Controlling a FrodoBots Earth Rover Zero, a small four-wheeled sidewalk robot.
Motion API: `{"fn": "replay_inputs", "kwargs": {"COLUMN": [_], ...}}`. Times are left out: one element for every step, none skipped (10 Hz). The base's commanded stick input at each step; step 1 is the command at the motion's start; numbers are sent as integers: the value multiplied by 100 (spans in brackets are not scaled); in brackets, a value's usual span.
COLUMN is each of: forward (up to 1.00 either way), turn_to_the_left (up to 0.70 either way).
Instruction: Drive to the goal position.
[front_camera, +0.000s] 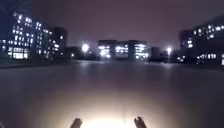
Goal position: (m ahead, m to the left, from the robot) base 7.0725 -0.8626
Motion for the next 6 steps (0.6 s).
{"fn": "replay_inputs", "kwargs": {"forward": [100, 100, 100, 100, 100, 100], "turn_to_the_left": [0, 0, 0, 0, 0, 0]}}
